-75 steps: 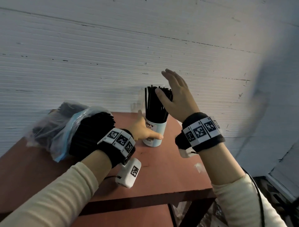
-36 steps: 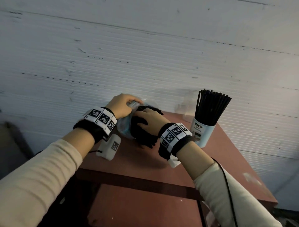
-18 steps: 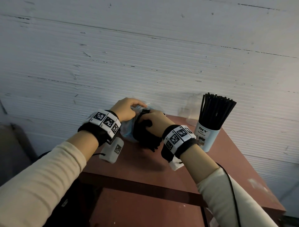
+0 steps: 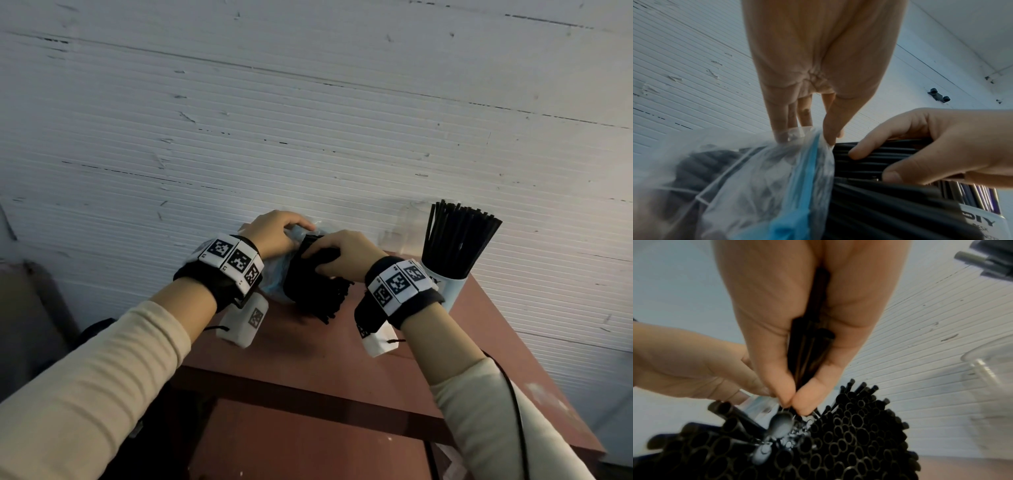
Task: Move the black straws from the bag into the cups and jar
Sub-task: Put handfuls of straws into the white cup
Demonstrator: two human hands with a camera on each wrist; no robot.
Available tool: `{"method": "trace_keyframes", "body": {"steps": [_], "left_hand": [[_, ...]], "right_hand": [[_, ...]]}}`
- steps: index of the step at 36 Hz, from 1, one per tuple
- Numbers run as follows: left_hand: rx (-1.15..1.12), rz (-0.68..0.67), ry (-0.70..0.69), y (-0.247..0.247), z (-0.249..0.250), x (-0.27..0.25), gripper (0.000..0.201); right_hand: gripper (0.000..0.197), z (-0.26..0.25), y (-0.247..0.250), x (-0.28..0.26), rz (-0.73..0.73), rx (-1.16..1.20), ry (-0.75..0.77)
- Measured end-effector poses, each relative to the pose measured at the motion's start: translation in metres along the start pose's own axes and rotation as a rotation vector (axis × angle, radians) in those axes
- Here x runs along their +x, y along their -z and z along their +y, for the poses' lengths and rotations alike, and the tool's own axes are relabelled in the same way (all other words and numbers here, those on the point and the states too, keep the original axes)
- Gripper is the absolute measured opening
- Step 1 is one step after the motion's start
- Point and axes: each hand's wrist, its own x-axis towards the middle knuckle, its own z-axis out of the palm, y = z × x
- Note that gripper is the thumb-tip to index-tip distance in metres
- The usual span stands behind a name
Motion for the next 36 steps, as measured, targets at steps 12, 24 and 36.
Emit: {"method": "trace_keyframes", "body": {"steps": [12,24,36], "left_hand": [[0.145,0.097,-0.073,-0.007,0.003,-0.011,0.037],[0.341,-0.149,-0.349,-0.051,0.064,-0.009,0.059],[-0.001,-0.069,-0.257,-0.077,0.121,-0.011,0.033]], "right_hand": [[0.041,0.018,0.017,-0.017,0.008,0.072,-0.016],[0.040,0.024,0.048,-0.081,0.026,-0.016,-0.006],[0.033,0.032,0.112,-0.140,0.493,0.175,0.113]]}}
